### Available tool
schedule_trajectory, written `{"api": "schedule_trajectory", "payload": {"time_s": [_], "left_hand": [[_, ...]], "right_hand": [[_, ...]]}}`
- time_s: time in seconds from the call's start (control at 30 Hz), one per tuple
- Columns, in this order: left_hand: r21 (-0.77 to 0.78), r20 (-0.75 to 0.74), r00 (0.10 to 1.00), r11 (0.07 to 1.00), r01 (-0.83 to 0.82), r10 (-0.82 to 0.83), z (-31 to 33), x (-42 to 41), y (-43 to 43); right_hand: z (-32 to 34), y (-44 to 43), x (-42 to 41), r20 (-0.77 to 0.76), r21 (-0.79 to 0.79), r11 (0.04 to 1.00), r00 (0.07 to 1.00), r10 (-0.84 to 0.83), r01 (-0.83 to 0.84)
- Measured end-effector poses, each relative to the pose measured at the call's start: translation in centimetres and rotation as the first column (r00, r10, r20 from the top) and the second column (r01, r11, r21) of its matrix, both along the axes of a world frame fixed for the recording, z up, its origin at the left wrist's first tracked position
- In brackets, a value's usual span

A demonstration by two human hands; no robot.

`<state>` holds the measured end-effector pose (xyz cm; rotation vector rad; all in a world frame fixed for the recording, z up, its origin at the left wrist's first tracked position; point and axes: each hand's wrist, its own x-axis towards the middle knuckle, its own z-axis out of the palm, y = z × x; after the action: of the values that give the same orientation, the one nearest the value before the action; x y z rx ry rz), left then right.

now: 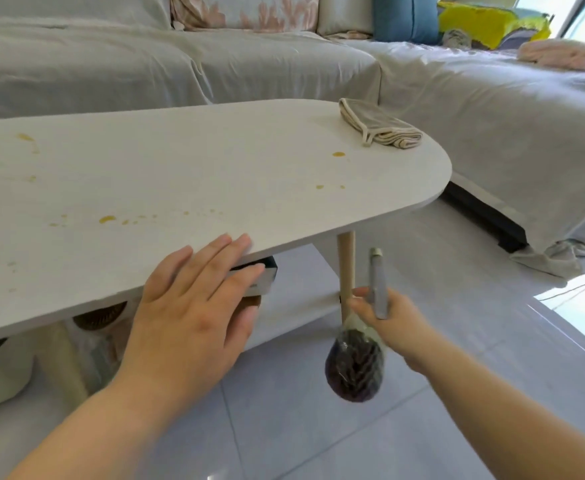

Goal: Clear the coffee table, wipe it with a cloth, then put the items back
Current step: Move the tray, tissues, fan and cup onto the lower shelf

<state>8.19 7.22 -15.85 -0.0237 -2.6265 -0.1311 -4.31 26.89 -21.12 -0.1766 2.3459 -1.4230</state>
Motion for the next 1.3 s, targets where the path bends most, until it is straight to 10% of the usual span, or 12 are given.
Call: {"api": "schedule_trajectory", "payload": {"time_s": [0.43, 1.3], "left_hand": [[0.031, 0.0, 1.0, 0.999, -0.01, 0.01, -0.2, 0.0, 0.2], [0.057, -0.041, 0.998, 0.997, -0.044, 0.046, -0.4, -0.2, 0.5]], "right_hand": [[0.0, -9.8, -6.2, -0.125, 0.313, 0.926, 0.957, 0.261, -0.212], [-7.9, -8.6, -5.8, -0.236, -0.027, 0.997, 0.969, -0.076, 0.072]]}}
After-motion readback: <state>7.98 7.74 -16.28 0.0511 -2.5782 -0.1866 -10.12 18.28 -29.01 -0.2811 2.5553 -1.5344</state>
